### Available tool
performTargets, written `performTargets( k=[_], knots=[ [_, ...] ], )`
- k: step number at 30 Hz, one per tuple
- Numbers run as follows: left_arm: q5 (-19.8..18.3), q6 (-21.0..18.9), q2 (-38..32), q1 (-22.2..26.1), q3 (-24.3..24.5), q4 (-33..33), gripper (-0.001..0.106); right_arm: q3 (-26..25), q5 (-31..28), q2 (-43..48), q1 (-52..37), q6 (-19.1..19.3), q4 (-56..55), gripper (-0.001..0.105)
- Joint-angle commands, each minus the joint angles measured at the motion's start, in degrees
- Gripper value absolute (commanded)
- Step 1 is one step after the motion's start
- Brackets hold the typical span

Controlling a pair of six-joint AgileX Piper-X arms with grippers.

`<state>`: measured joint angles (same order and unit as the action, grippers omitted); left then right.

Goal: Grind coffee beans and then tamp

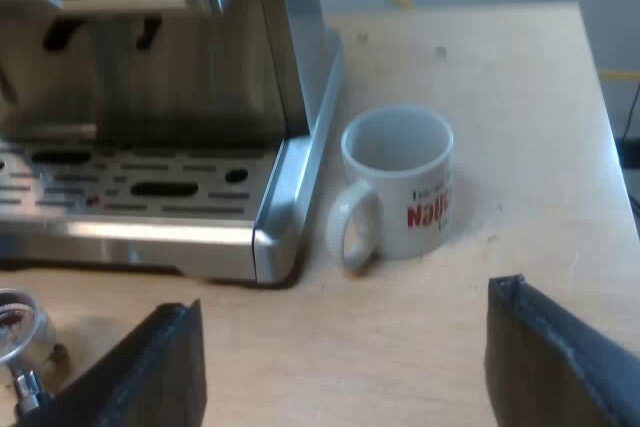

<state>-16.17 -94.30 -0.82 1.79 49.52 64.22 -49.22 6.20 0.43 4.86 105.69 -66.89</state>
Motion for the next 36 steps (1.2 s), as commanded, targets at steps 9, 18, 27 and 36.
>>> performTargets(
  k=[9, 18, 27, 36],
  knots=[
    [0.51, -0.58, -2.36, -0.08, -3.94, -0.95, 0.043, 1.01, 2.13, 2.79, -0.27, 0.61, 0.33, 0.062],
    [0.51, -0.58, -2.25, -0.08, -13.24, -3.11, 0.043, 8.98, 2.2, 2.68, -0.27, -0.46, 3.61, 0.062],
    [0.51, -0.58, -2.25, -0.08, -18.37, -2.8, 0.043, 15.13, 2.95, 2.68, -0.27, -0.53, 3.77, 0.062],
    [0.01, -0.58, -2.25, -0.08, -18.75, -3.24, 0.043, 17.29, 3.01, 2.68, -0.27, -0.53, 4.08, 0.062]
  ],
)
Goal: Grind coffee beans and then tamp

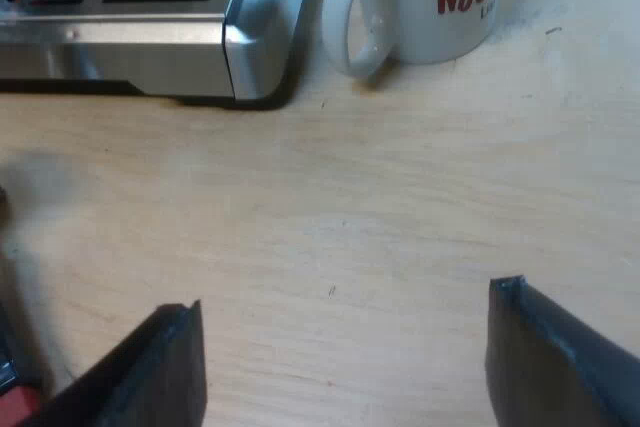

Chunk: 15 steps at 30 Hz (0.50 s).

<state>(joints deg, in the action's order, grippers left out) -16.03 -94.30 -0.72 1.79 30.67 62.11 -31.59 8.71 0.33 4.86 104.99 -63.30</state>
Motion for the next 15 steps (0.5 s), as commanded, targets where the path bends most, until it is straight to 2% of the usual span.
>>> performTargets(
  k=[1, 15],
  knots=[
    [-0.13, -0.58, -2.35, -0.08, 0.1, -1.12, 0.043, -0.34, 0.51, 2.78, -0.27, 0.17, 0.49, 0.062],
    [-0.13, -0.58, -2.21, -0.08, 0.1, -1.1, 0.043, -0.34, 0.51, 2.63, -0.27, -0.24, 0.58, 0.062]
  ],
)
